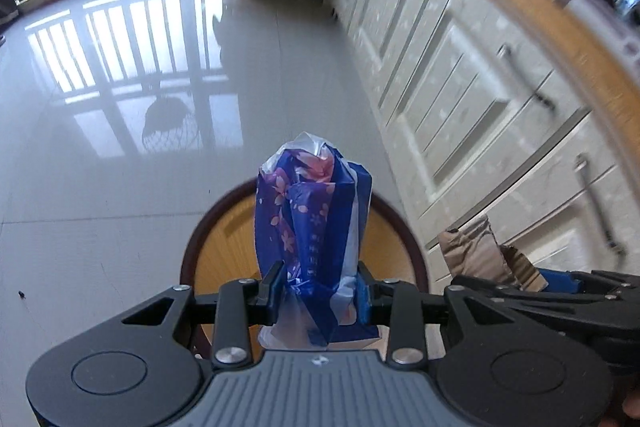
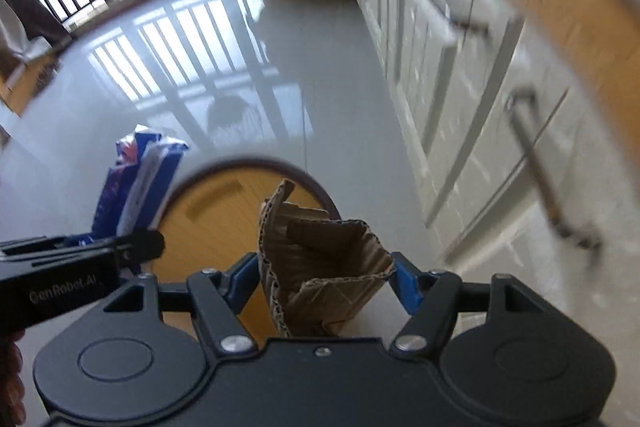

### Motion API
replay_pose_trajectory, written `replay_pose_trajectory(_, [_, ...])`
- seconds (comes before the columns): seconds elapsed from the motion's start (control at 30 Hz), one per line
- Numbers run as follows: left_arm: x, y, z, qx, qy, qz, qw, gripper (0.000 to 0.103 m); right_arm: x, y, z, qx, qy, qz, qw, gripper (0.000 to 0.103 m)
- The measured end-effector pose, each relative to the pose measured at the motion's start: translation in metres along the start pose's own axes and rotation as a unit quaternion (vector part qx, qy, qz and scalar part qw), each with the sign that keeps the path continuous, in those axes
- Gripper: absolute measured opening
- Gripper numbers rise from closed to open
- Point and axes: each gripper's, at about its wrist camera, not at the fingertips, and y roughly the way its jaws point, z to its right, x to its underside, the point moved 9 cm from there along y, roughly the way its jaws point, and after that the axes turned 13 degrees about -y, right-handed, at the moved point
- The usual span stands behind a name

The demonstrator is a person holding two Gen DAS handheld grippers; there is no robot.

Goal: Collect trash
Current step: 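Carry the blue packet and cardboard scrap over the yellow wastebasket, then open the left tool over the basket while the right tool releases the cardboard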

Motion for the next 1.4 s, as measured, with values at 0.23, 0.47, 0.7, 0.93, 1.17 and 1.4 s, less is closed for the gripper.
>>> replay_pose_trajectory(0.23, [0.017,0.045,-0.016,-0.007,-0.012,-0.038,0.9992,0.037,0.006,0.046,0.000,-0.021,0.034,-0.028,0.999,0.071])
replay_pose_trajectory(0.47, [0.031,0.079,-0.032,-0.025,-0.004,-0.068,0.9974,0.037,0.016,0.076,-0.010,-0.038,0.049,-0.044,0.997,0.071])
replay_pose_trajectory(0.7, [0.028,0.092,-0.041,-0.039,0.004,-0.057,0.9976,0.042,0.012,0.091,-0.012,-0.065,0.078,-0.038,0.994,0.071])
replay_pose_trajectory(0.93, [0.022,0.088,-0.042,-0.042,0.007,-0.041,0.9983,0.102,-0.001,0.094,-0.020,-0.088,0.084,-0.017,0.992,0.072])
replay_pose_trajectory(1.17, [0.028,0.081,-0.040,-0.041,0.025,-0.041,0.9980,0.102,-0.001,0.098,-0.021,-0.080,0.071,-0.019,0.994,0.073])
replay_pose_trajectory(1.4, [0.033,0.070,-0.043,-0.042,0.022,-0.045,0.9979,0.103,-0.010,0.094,-0.024,-0.080,0.054,-0.006,0.995,0.091])
